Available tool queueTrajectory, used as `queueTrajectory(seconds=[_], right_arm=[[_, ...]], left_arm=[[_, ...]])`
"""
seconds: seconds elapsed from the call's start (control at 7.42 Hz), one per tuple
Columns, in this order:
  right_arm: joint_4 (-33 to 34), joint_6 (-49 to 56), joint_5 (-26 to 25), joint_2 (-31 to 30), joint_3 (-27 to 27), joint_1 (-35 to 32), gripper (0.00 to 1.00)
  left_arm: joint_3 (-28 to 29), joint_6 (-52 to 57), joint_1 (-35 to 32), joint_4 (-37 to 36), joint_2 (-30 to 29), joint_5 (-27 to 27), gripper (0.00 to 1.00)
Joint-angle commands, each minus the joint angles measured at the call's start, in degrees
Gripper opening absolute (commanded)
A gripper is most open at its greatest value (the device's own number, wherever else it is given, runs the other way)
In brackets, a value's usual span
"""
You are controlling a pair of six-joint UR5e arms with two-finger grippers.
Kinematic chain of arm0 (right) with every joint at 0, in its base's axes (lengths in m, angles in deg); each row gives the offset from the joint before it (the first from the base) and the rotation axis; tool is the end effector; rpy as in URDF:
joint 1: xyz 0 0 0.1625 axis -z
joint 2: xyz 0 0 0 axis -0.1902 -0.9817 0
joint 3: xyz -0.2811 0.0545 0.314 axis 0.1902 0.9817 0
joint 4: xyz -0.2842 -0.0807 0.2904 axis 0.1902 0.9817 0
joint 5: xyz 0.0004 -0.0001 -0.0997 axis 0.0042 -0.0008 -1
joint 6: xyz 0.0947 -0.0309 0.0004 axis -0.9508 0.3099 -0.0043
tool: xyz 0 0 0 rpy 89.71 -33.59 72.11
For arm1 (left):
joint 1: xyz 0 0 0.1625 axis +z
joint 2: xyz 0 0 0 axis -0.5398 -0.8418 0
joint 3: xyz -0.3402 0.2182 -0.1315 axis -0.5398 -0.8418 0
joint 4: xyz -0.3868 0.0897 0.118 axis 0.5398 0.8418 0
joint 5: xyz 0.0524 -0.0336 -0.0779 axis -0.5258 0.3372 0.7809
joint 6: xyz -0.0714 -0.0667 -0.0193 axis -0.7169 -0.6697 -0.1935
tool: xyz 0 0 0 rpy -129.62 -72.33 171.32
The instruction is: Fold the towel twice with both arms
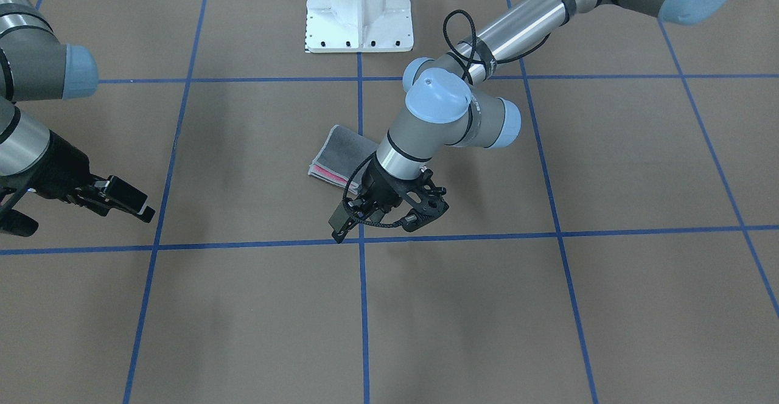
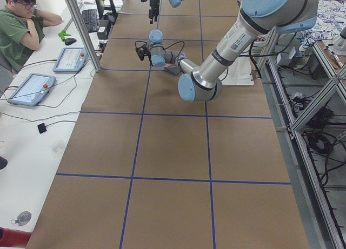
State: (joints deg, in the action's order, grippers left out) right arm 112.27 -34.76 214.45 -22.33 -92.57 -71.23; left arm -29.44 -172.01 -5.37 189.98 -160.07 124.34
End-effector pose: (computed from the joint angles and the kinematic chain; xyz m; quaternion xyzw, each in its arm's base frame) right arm -0.2542 -0.5804 0.3871 0.0061 -0.5006 0.1453 0.8534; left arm 0.5711 -0.5806 0.1829 -0.0010 0.5851 -0.2899 0.7573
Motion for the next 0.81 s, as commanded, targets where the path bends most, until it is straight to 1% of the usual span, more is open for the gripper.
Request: queueTrajectory(seconds=[0.0,0.13,0.27,0.4,0.54,0.67], right_arm=[[-4.8,3.9,-3.6,0.0,2.0,0.1,1.00],[-5.6,8.6,-6.9,-0.2,2.7,-0.1,1.00],[-5.2,10.9,-6.9,-1.0,3.0,-0.9,1.00],[-4.8,15.1,-7.1,-1.1,3.5,-1.6,1.00],[-3.2,18.7,-6.9,-1.4,3.8,-2.6,1.00],[0.2,21.5,-7.3,-1.2,3.8,-3.6,1.00]], left_arm=[[-1.1,18.7,-5.3,-5.5,1.1,4.9,0.99],[-6.1,29.3,-8.9,-10.3,4.5,7.8,0.99],[-11.9,37.5,-11.9,-16.2,8.8,8.4,0.99],[-14.6,50.8,-15.9,-23.0,10.0,11.5,0.99],[-15.7,61.3,-19.8,-30.3,10.1,12.1,0.99],[-15.7,72.0,-23.2,-34.7,10.1,12.2,0.99]])
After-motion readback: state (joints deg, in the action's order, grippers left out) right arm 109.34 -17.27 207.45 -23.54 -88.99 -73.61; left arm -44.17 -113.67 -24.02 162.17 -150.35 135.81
